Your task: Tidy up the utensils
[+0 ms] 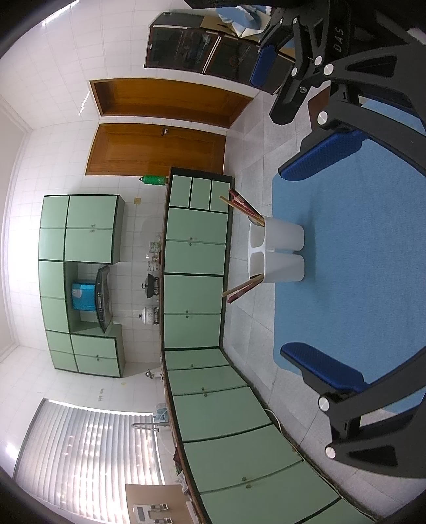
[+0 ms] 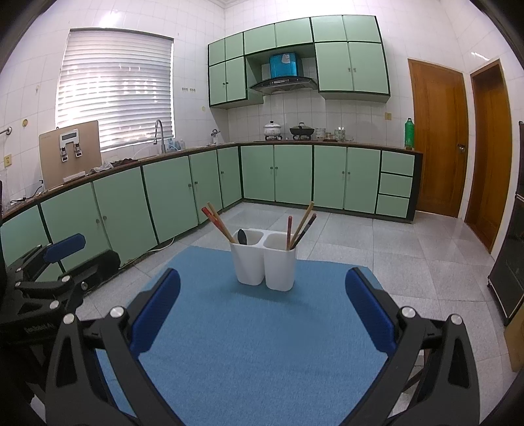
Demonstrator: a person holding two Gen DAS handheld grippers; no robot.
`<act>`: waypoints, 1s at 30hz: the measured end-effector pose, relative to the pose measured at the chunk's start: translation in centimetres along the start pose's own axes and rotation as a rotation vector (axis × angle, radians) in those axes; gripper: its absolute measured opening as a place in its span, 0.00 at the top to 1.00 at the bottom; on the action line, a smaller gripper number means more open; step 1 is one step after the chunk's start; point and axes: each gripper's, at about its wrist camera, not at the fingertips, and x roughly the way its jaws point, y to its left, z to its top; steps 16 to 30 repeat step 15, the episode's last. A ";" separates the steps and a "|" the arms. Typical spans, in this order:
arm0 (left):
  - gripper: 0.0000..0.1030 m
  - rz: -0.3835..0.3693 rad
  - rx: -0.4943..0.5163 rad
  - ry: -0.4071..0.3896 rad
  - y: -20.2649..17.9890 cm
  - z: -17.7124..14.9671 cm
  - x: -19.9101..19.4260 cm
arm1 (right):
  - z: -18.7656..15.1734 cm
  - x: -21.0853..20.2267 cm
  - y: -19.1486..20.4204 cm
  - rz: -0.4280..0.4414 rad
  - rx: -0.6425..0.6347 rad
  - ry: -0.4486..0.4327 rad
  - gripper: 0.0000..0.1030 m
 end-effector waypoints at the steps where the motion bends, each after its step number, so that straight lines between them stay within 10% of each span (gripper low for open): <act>1: 0.06 -0.001 -0.001 0.000 0.0 0.0 0.0 | -0.1 0.0 -0.1 0.000 0.000 0.000 0.05; 30: 0.06 0.007 -0.007 0.013 0.2 -0.2 0.4 | -0.5 0.3 -0.3 -0.001 0.001 0.005 0.05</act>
